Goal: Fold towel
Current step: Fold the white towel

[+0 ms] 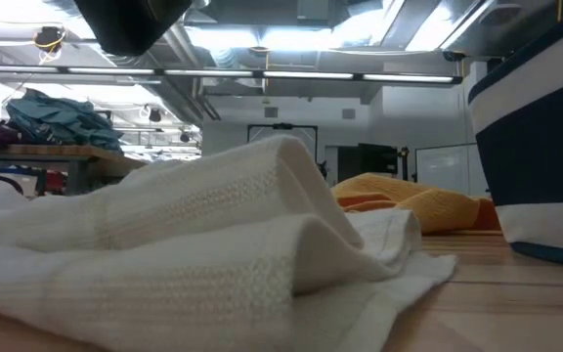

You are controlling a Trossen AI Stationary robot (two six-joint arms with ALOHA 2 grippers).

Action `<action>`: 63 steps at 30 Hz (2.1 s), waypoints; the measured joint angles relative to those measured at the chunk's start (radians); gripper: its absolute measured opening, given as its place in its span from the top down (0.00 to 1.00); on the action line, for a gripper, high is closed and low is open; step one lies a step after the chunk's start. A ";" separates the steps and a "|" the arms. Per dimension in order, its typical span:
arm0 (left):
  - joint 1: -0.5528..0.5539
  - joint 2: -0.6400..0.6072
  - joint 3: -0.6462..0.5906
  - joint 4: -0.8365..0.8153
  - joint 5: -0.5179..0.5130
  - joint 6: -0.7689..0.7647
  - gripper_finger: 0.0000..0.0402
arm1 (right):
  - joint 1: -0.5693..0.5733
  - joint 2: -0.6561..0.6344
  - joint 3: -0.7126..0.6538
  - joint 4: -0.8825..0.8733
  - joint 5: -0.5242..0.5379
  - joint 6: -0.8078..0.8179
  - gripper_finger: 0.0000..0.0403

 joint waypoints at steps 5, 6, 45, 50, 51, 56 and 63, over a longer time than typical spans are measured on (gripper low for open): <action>-0.003 0.000 0.025 -0.178 0.000 -0.112 0.99 | -0.006 0.000 -0.025 -0.086 -0.001 -0.009 0.57; -0.006 0.000 0.036 -0.222 0.000 -0.129 0.99 | -0.011 0.000 -0.037 -0.090 0.000 -0.009 0.57; -0.068 0.001 0.070 -1.081 -0.232 -0.887 1.00 | -0.310 -0.001 -0.508 0.236 -0.157 0.084 0.57; -0.043 -0.001 0.072 -1.133 -0.201 -0.885 1.00 | -0.273 -0.002 -0.521 0.293 -0.146 0.118 0.57; -0.036 -0.002 0.072 -1.146 -0.200 -0.882 1.00 | -0.267 -0.002 -0.521 0.304 -0.146 0.132 0.57; 0.018 -0.002 0.072 -1.188 -0.204 -0.852 1.00 | -0.243 0.001 -0.523 0.371 -0.148 0.218 0.57; 0.050 -0.005 0.072 -1.128 -0.038 -0.832 1.00 | -0.214 0.002 -0.523 0.397 -0.147 0.260 0.57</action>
